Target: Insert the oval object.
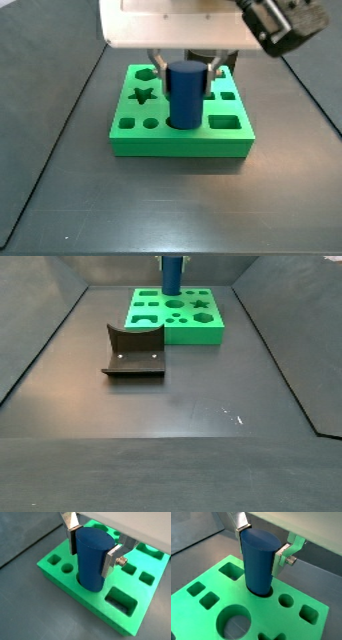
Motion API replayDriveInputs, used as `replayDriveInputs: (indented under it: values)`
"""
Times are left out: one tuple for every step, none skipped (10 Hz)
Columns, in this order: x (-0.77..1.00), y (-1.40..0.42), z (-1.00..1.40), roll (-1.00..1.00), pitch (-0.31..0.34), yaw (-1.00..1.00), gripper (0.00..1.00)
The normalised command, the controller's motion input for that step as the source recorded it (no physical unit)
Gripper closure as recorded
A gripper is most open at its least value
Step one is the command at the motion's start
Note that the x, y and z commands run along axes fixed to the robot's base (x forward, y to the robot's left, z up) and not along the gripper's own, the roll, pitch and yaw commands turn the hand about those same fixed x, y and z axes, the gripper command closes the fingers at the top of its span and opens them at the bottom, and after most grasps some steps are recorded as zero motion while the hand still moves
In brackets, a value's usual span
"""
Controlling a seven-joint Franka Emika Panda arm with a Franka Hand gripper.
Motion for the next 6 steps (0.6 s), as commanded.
replayDriveInputs:
  values:
    - [0.09, 0.11, -0.47, 0.09, 0.06, -0.1, 1.0]
    - [-0.02, 0.05, -0.56, 0.12, 0.0, -0.07, 1.0]
    - [-0.31, 0.0, -0.48, 0.15, -0.016, 0.0, 1.0]
    - [-0.32, 0.0, -0.29, 0.15, 0.0, 0.0, 1.0]
    - [-0.11, 0.0, -0.22, 0.17, 0.0, 0.0, 1.0]
    - [0.03, 0.0, -0.37, 0.23, 0.01, 0.0, 1.0]
